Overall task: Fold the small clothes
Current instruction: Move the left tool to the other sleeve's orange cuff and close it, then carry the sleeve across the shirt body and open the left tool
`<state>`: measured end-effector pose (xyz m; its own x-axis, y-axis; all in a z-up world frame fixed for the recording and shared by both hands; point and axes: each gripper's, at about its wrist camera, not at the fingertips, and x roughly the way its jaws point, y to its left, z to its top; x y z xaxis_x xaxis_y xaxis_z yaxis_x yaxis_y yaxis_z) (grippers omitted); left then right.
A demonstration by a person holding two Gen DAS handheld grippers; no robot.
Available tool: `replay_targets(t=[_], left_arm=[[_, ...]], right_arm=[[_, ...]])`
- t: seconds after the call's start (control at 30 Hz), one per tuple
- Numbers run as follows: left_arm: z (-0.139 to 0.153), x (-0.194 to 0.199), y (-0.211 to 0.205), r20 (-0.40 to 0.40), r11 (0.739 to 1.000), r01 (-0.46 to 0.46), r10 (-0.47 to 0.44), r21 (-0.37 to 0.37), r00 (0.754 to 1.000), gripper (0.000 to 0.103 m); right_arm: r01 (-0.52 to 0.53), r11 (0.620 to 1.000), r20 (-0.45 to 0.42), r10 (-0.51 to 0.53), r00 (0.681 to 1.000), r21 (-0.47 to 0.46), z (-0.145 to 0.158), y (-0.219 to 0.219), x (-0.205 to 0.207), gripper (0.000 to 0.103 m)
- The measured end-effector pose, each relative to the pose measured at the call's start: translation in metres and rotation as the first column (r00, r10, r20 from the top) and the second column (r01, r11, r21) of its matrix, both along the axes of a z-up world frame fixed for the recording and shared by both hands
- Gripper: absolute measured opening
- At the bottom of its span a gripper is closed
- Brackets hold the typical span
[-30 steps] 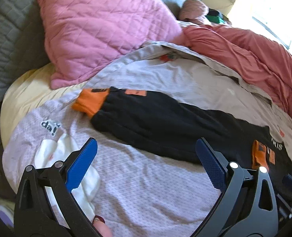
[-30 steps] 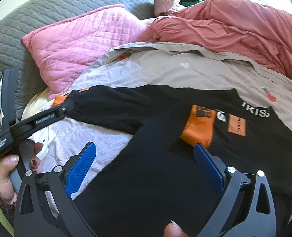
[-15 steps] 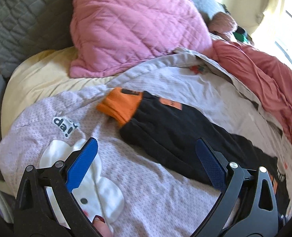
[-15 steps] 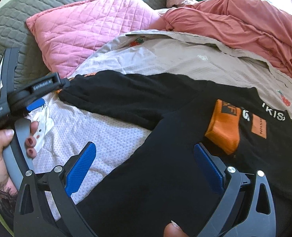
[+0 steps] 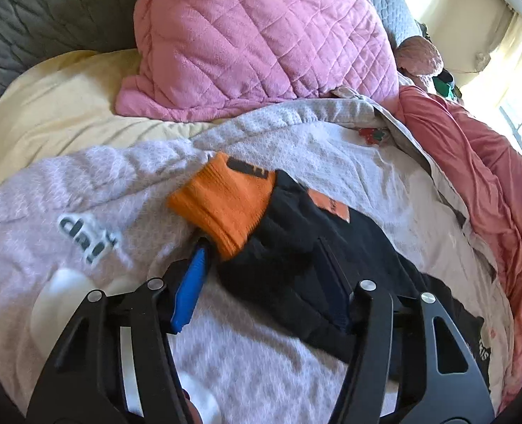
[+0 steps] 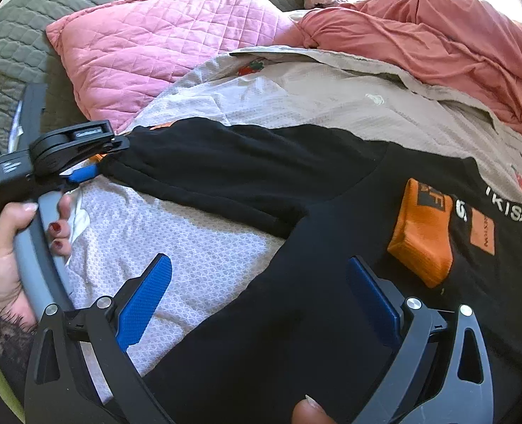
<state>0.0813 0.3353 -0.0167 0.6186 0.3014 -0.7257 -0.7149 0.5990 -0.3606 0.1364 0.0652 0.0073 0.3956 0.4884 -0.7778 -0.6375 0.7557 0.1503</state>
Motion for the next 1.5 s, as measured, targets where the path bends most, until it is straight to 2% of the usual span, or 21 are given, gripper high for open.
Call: replay_targets(t=[0.07,0.13,0.2,0.3,0.43,0.57,0.83,0.97,1.13,1.2,1.27,1.3,1.37,1.4,1.5], left_arm=[[-0.002,0.002,0.006,0.012,1.0,0.0,0.0,0.013,1.0,0.051],[-0.004,0.002,0.015,0.044,1.0,-0.002,0.002,0.001,0.999,0.043],[-0.007,0.001,0.02,0.06,1.0,0.001,0.0,-0.021,0.998,0.022],[-0.007,0.001,0.021,0.083,0.999,0.023,-0.019,-0.046,0.996,0.012],[0.007,-0.002,0.013,0.139,0.999,0.052,-0.05,-0.014,0.989,0.009],[0.032,-0.007,-0.007,0.202,0.993,0.102,-0.113,0.062,0.973,0.008],[0.084,-0.016,-0.081,0.252,0.94,0.247,-0.305,0.236,0.918,0.004],[0.099,-0.01,-0.128,0.249,0.89,0.339,-0.419,0.305,0.873,0.004],[0.096,0.01,-0.204,0.173,0.796,0.502,-0.577,0.338,0.798,0.004],[0.087,0.02,-0.235,0.119,0.746,0.572,-0.638,0.34,0.761,0.004],[0.074,0.028,-0.256,0.07,0.711,0.628,-0.677,0.316,0.732,0.004],[0.064,0.033,-0.265,0.046,0.697,0.661,-0.697,0.276,0.716,0.004],[0.046,0.041,-0.272,0.012,0.688,0.695,-0.712,0.209,0.702,0.004],[0.036,0.045,-0.277,-0.015,0.674,0.716,-0.726,0.182,0.688,0.004],[0.021,0.045,-0.294,-0.084,0.623,0.759,-0.76,0.191,0.645,0.005]], right_arm=[[0.01,1.0,-0.01,-0.01,1.0,0.015,0.0,-0.004,0.0,0.098],[0.024,0.999,-0.019,-0.023,1.0,0.028,0.0,-0.008,-0.001,0.098],[0.046,0.998,-0.03,-0.045,0.999,0.039,0.0,-0.014,0.001,0.098],[0.079,0.995,-0.049,-0.076,0.996,0.062,0.0,-0.024,0.003,0.098],[0.112,0.99,-0.063,-0.107,0.992,0.091,0.003,-0.038,0.002,0.098],[0.151,0.983,-0.066,-0.144,0.987,0.107,0.009,-0.059,0.003,0.098],[0.28,0.956,-0.037,-0.278,0.96,0.082,0.016,-0.132,0.007,0.098],[0.374,0.926,-0.042,-0.372,0.927,0.052,0.011,-0.184,0.008,0.098],[0.461,0.886,-0.043,-0.459,0.887,0.045,0.009,-0.232,0.007,0.098],[0.493,0.869,-0.044,-0.491,0.87,0.051,0.01,-0.246,0.007,0.098],[0.518,0.853,-0.053,-0.516,0.855,0.059,0.011,-0.257,0.007,0.098],[0.525,0.848,-0.059,-0.522,0.851,0.065,0.012,-0.26,0.007,0.098],[0.534,0.843,-0.061,-0.53,0.846,0.07,0.013,-0.266,0.007,0.098],[0.537,0.841,-0.059,-0.534,0.844,0.07,0.014,-0.267,0.006,0.098],[0.541,0.837,-0.065,-0.538,0.841,0.077,0.015,-0.27,0.006,0.098]])
